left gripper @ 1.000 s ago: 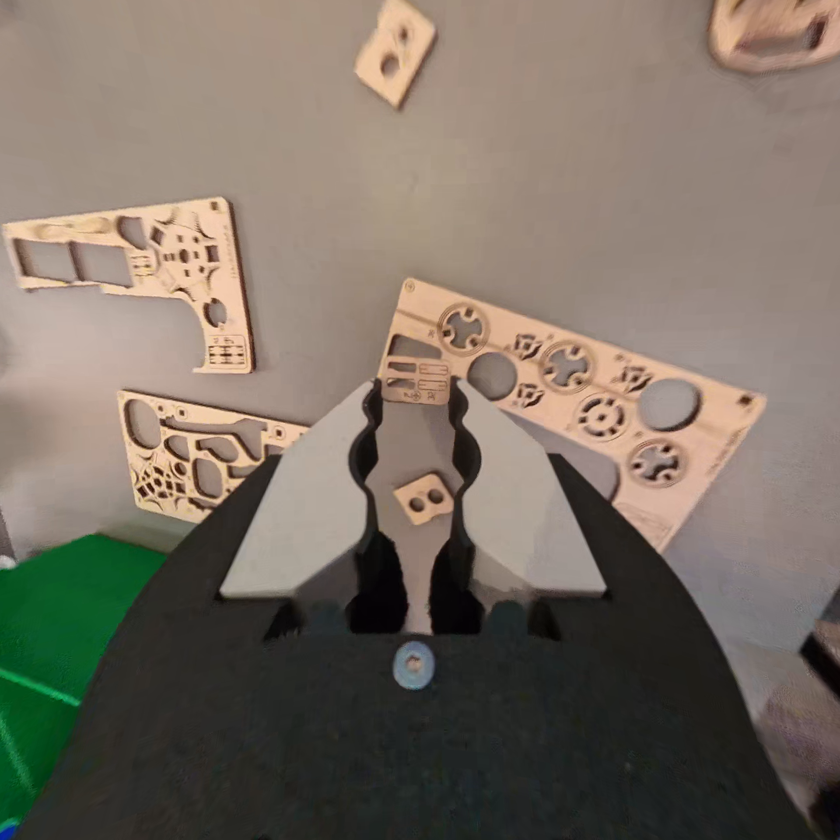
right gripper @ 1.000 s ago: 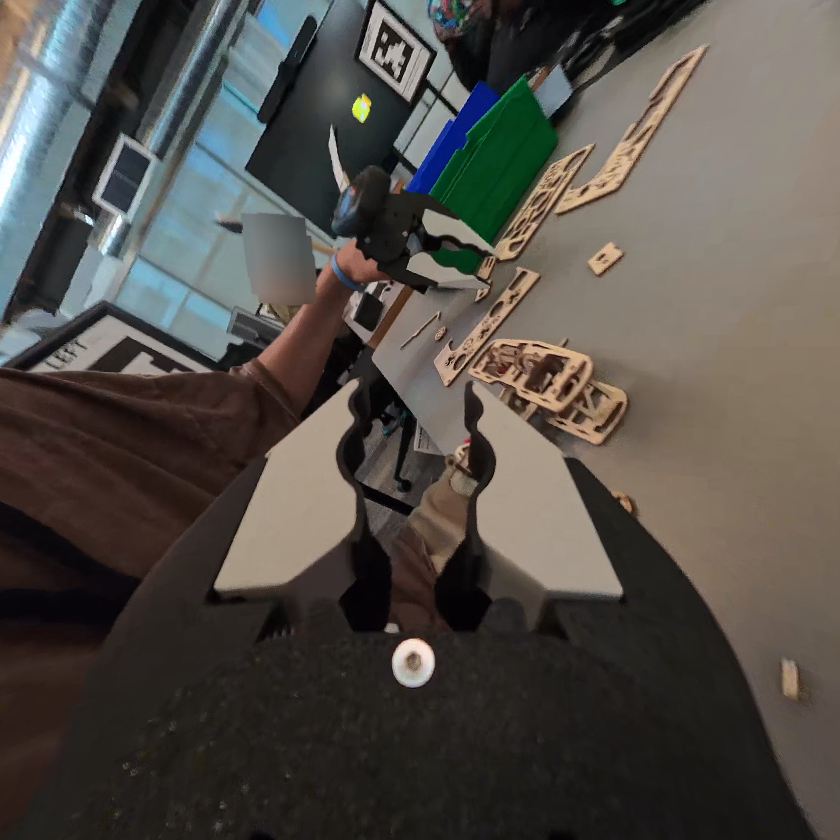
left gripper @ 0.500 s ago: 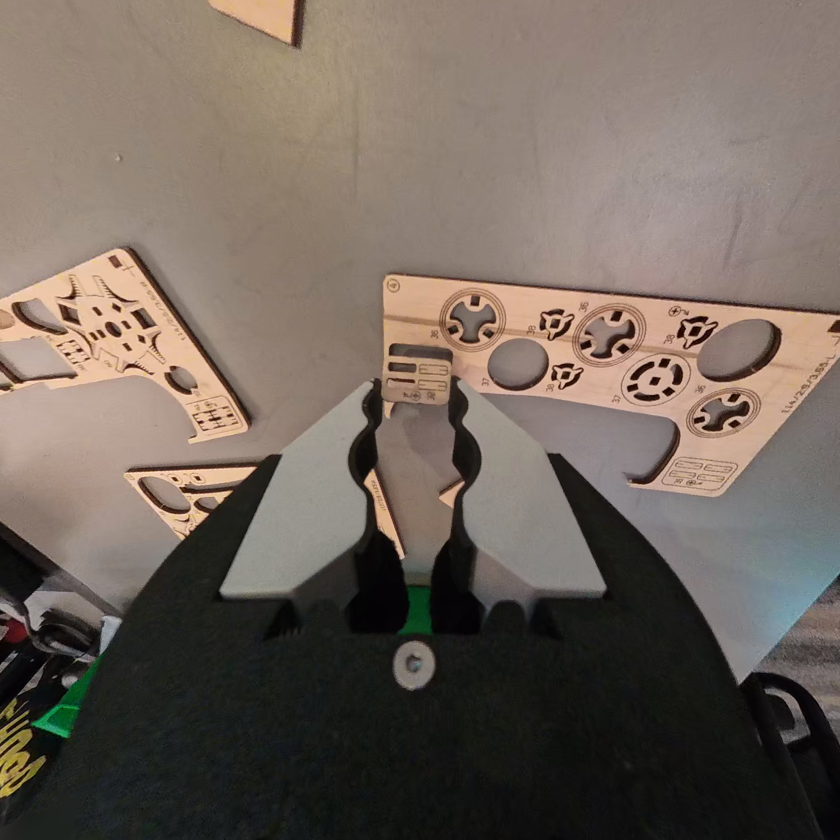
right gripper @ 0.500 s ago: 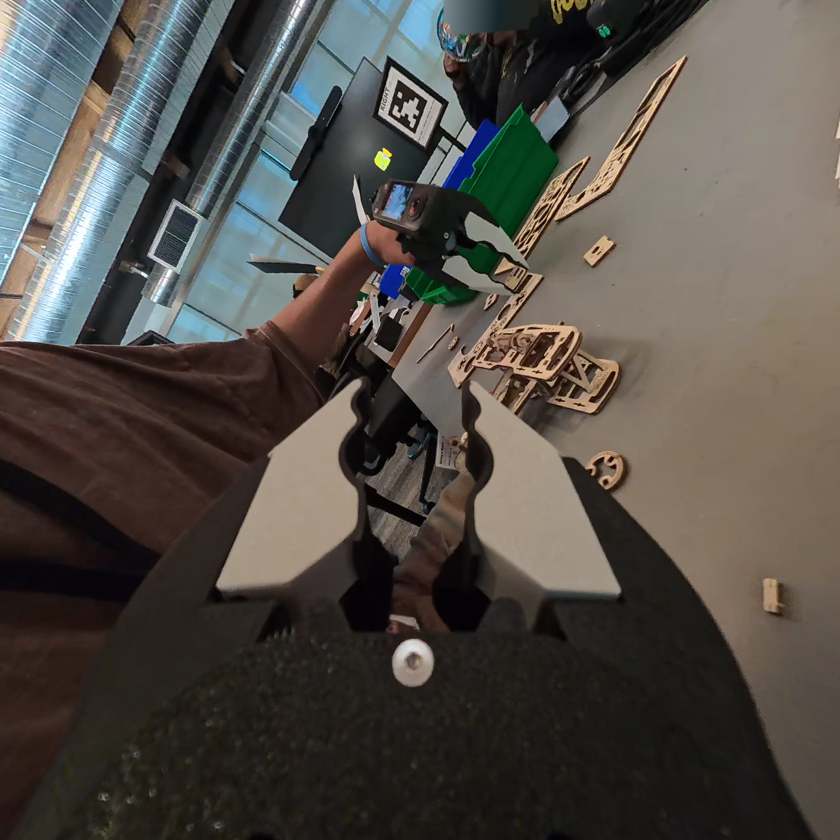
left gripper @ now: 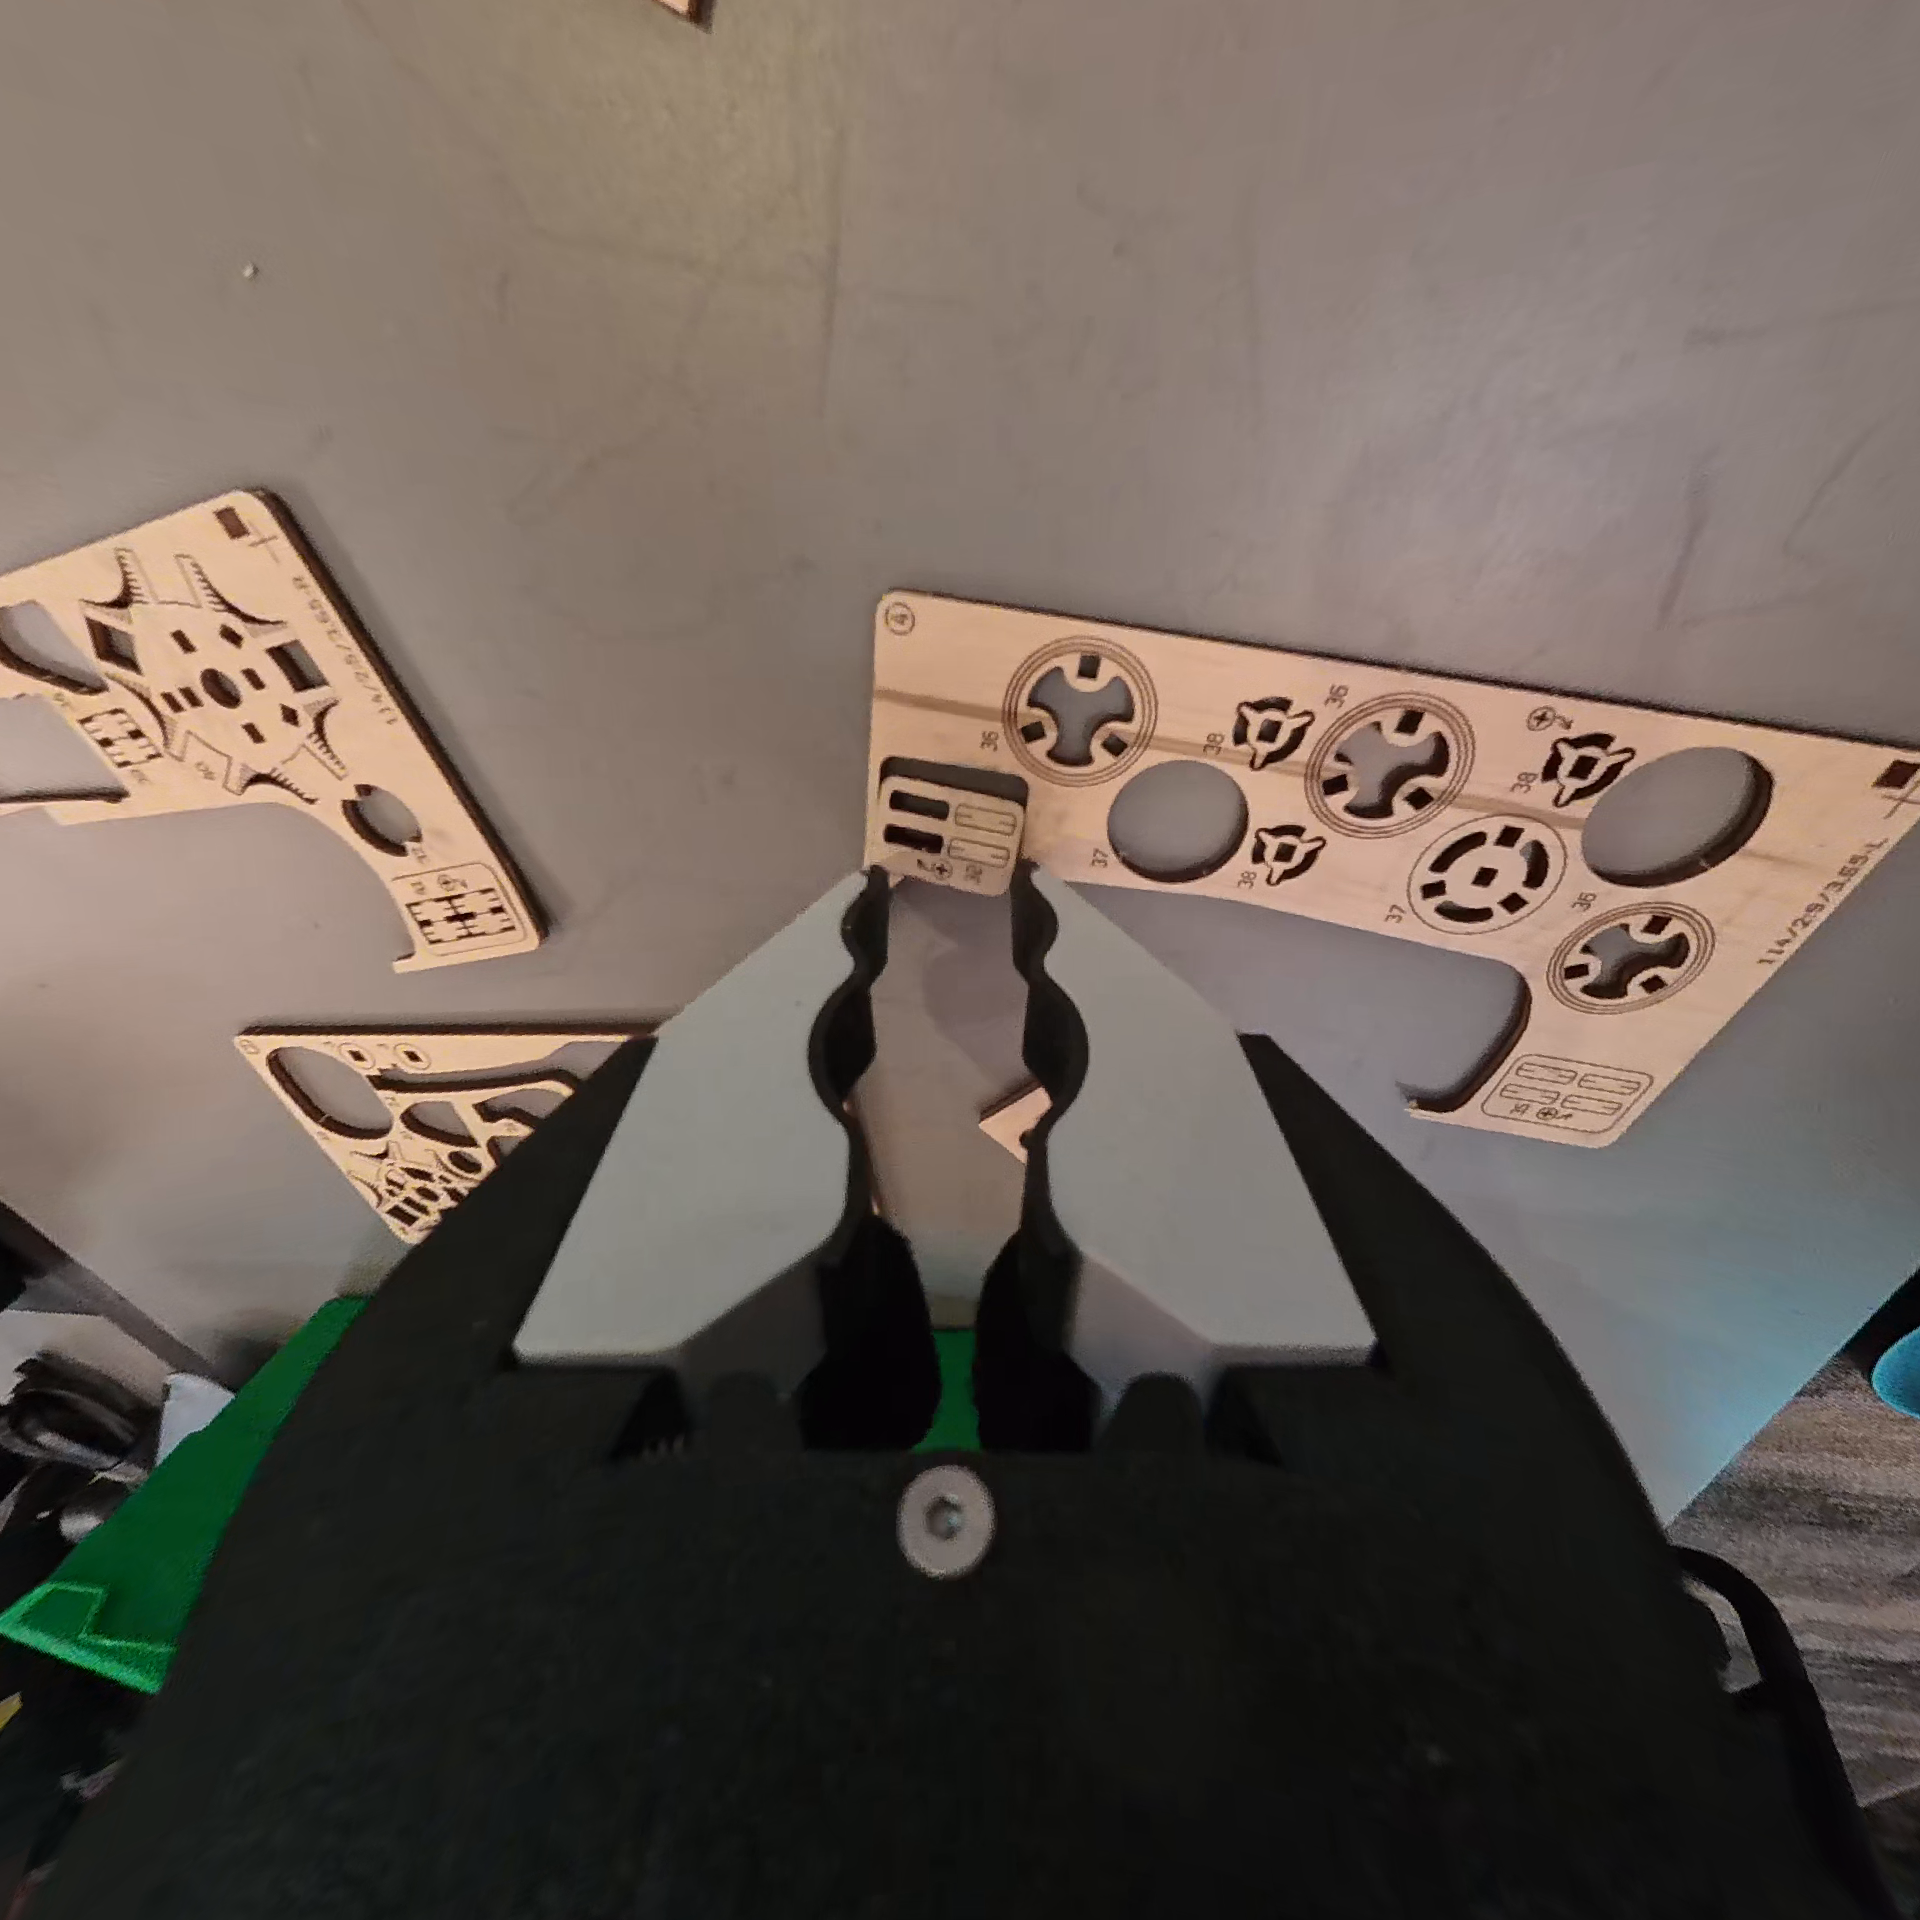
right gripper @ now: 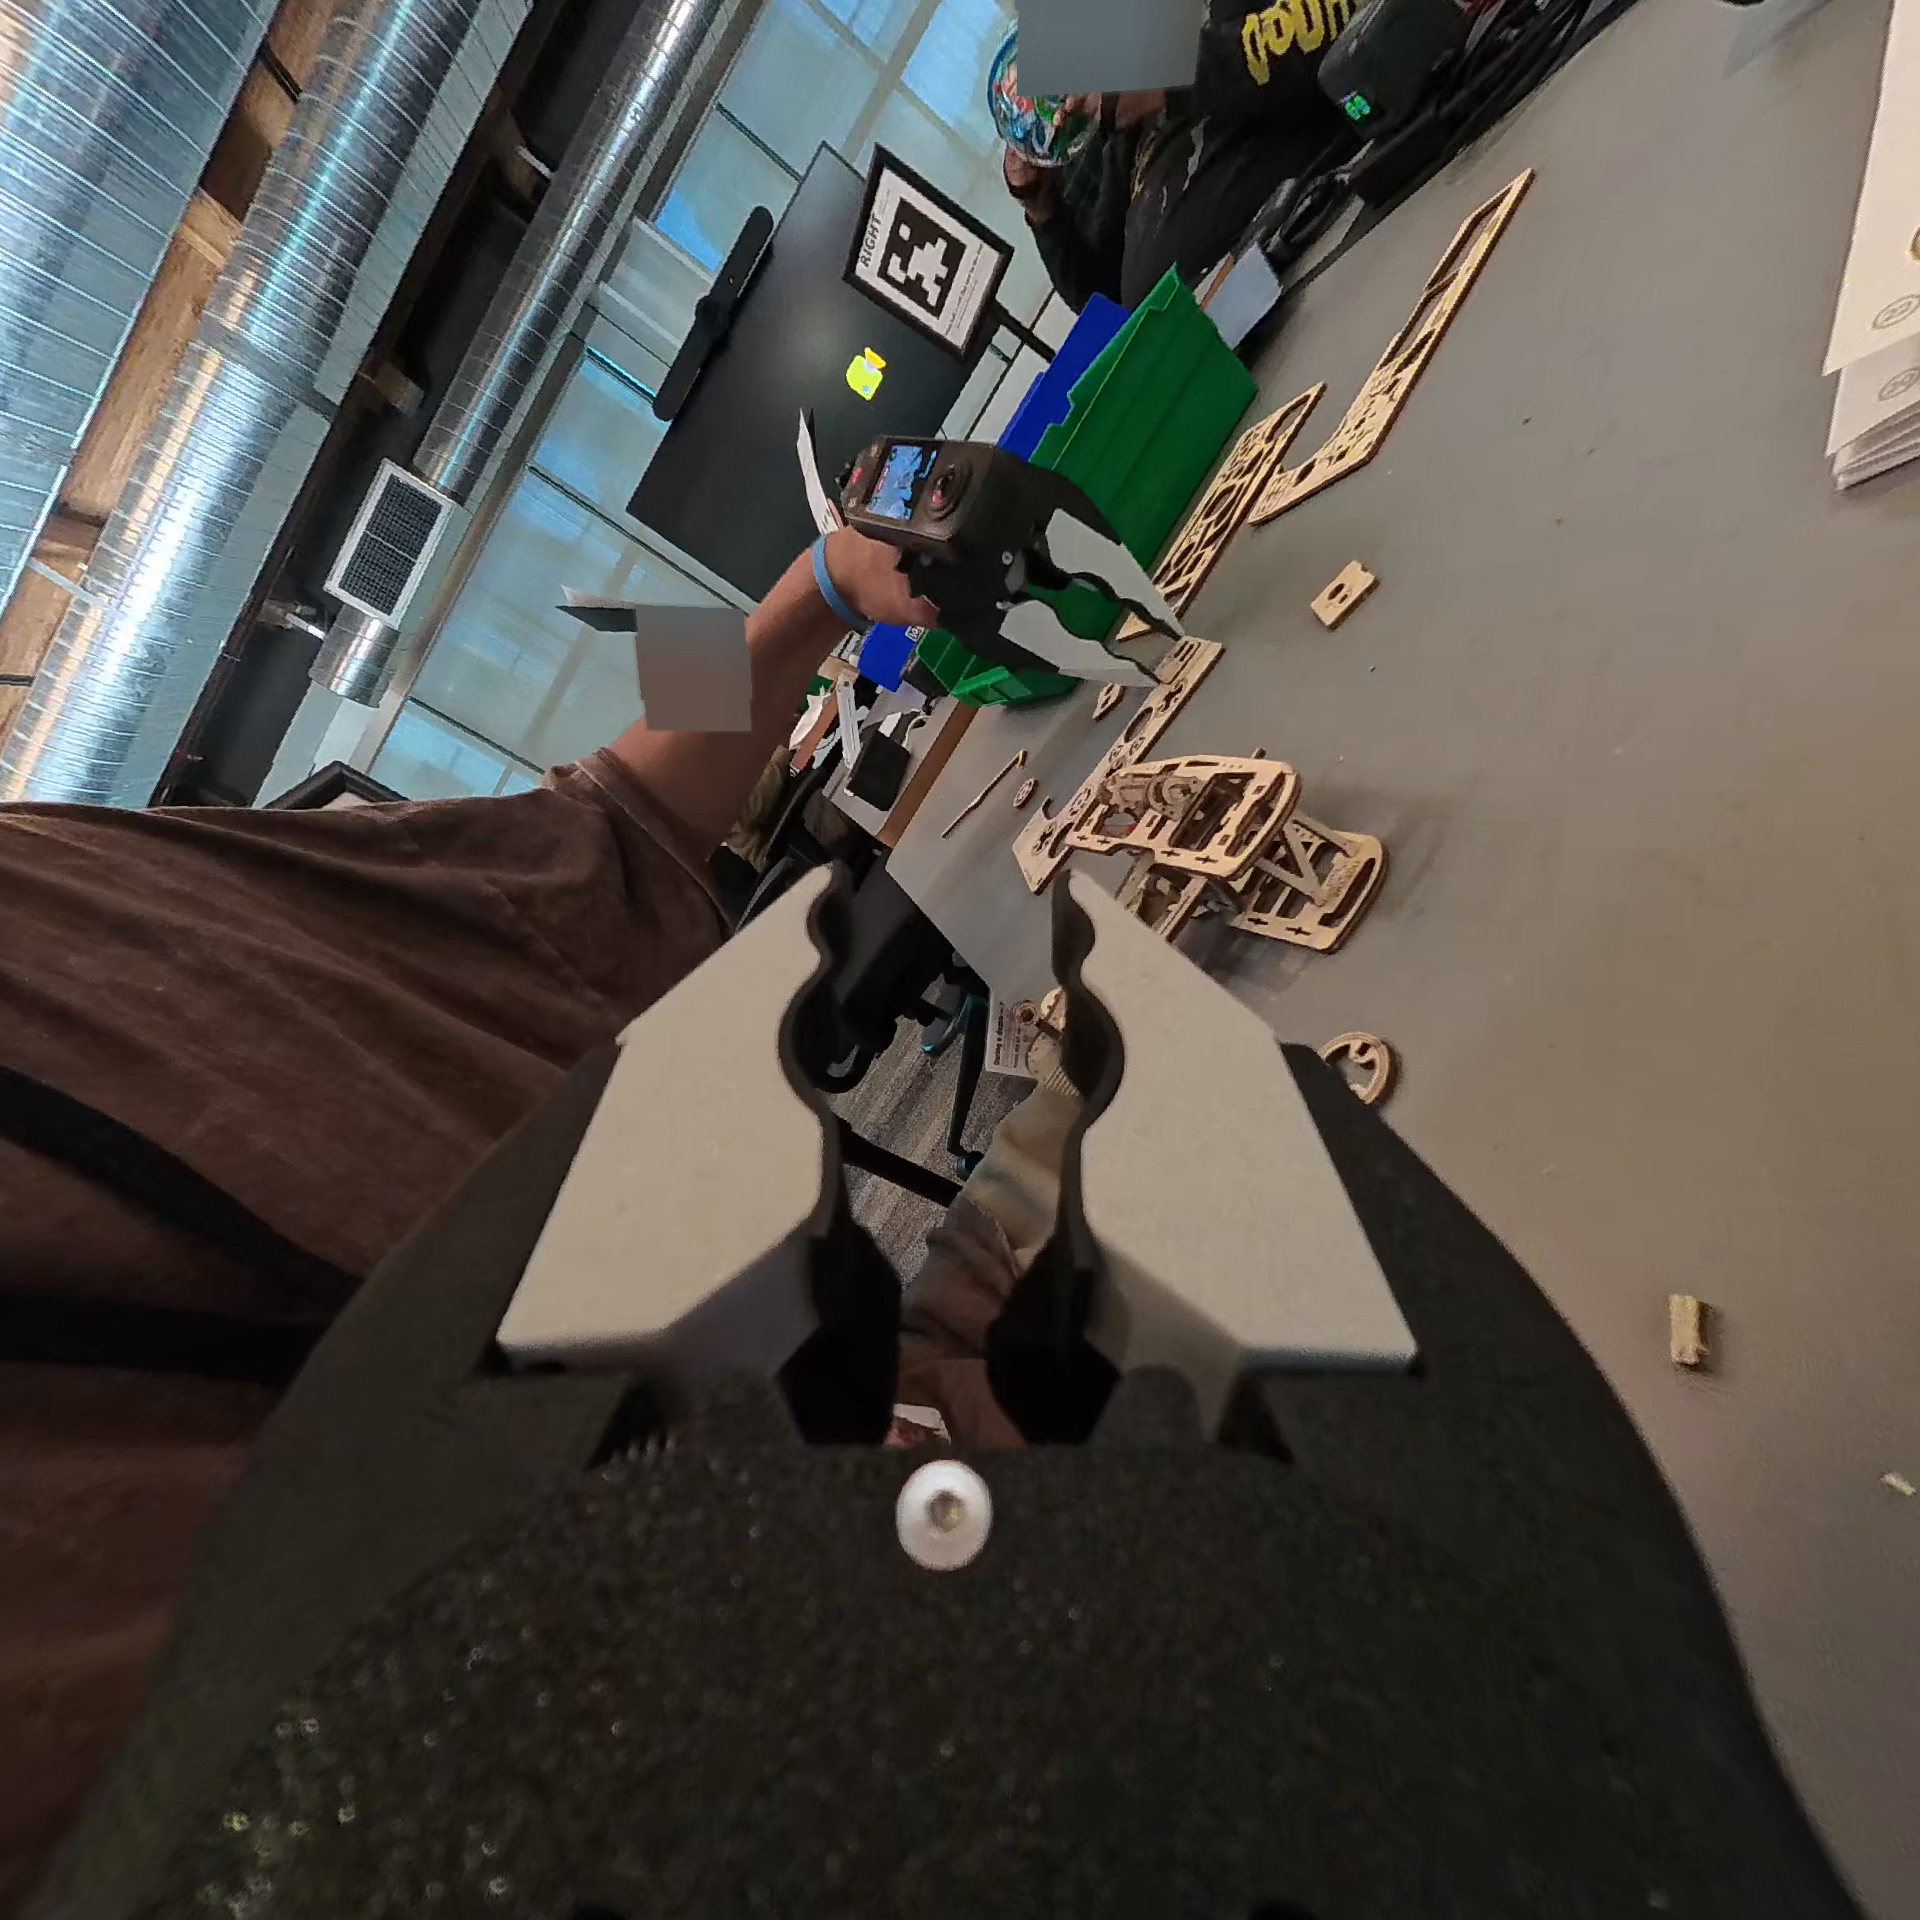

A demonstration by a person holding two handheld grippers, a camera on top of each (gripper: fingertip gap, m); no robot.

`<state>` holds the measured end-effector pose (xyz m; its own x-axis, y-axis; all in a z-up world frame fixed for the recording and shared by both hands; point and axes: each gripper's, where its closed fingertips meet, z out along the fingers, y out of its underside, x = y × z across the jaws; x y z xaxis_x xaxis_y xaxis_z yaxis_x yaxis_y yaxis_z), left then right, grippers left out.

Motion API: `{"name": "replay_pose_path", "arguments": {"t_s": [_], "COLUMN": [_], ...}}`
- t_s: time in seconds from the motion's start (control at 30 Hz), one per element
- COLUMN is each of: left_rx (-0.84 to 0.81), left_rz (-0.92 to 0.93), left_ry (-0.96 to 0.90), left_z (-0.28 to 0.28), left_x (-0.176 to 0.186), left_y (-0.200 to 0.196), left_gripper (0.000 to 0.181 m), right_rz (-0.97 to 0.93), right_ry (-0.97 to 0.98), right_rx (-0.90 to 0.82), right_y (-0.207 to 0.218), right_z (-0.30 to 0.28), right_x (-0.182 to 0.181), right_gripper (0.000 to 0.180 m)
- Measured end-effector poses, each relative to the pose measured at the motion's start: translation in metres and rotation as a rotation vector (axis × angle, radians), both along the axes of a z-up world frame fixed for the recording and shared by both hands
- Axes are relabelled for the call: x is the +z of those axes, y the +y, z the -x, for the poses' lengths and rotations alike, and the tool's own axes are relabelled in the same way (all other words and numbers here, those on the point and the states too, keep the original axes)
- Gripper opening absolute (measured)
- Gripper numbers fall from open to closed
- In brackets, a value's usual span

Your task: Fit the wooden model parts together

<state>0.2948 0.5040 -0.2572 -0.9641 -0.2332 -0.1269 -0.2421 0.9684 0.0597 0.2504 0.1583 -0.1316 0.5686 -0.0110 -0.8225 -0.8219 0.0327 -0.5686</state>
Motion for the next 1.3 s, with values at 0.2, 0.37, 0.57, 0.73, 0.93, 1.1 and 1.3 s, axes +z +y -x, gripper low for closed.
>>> {"name": "replay_pose_path", "arguments": {"t_s": [0.2, 0.37, 0.57, 0.73, 0.93, 1.1, 1.3], "left_rx": [0.025, 0.142, 0.286, 0.323, 0.366, 0.391, 0.359], "left_rz": [0.046, 0.131, 0.327, 0.323, 0.405, 0.452, 0.417], "left_ry": [0.001, -0.012, 0.024, -0.045, 0.010, -0.015, -0.023], "left_z": [0.000, 0.000, 0.010, 0.005, 0.014, 0.011, 0.019], "left_x": [0.002, 0.010, 0.003, 0.008, 0.002, 0.009, -0.001], "left_y": [-0.006, -0.007, -0.033, -0.026, -0.042, -0.045, -0.046], "left_gripper": [0.007, 0.018, 0.049, 0.057, 0.062, 0.061, 0.060], "right_rz": [-0.007, 0.002, -0.004, 0.011, -0.003, 0.009, 0.024], "right_ry": [0.007, -0.002, 0.008, -0.010, 0.006, 0.001, -0.005], "right_rx": [0.007, 0.004, -0.017, -0.009, -0.008, -0.003, -0.025], "right_y": [0.003, 0.001, -0.006, -0.006, -0.005, -0.004, -0.012], "right_z": [0.002, 0.003, -0.002, 0.001, 0.003, 0.005, -0.002], "right_x": [0.001, 0.002, 0.001, 0.003, 0.002, 0.001, 0.000], "right_gripper": [0.036, 0.035, 0.035, 0.034, 0.034, 0.034, 0.033]}}
